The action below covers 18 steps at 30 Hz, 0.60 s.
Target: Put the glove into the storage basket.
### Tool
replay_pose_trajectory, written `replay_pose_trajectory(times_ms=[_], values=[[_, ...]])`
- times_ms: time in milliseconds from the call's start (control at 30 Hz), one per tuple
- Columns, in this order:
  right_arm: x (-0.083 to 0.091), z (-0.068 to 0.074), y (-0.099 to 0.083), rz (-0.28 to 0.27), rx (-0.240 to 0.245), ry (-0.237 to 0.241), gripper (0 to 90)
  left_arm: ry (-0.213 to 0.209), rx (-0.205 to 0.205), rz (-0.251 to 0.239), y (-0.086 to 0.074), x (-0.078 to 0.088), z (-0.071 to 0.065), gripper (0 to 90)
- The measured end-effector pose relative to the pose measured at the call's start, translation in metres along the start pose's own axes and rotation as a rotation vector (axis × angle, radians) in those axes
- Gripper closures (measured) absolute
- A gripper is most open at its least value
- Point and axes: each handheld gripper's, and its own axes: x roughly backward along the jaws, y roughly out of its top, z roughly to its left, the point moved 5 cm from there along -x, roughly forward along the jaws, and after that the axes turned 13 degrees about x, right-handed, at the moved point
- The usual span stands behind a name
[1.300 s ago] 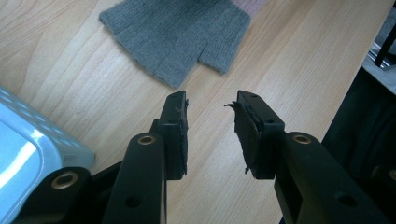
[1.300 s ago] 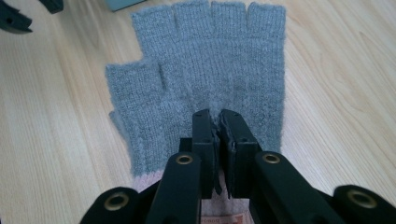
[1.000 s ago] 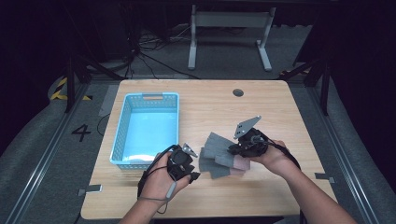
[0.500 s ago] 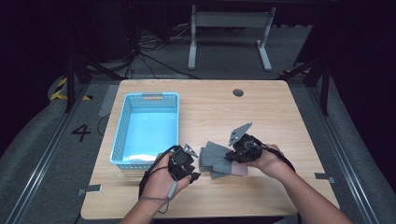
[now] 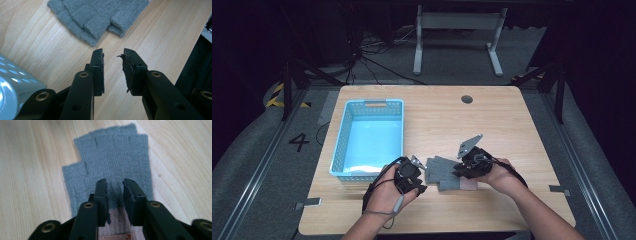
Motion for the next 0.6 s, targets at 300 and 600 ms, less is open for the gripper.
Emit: replay_pose_trajectory(times_ms=[300, 600], values=[[0.035, -0.001, -0.015, -0.124, -0.117, -0.115, 70.3, 0.008, -0.011, -0.015, 0.004, -0.006, -0.002, 76.2], [0.052, -0.002, -0.043, -0.154, -0.205, -0.155, 70.1, 0.018, -0.002, -0.008, 0.008, -0.023, 0.0, 76.7]])
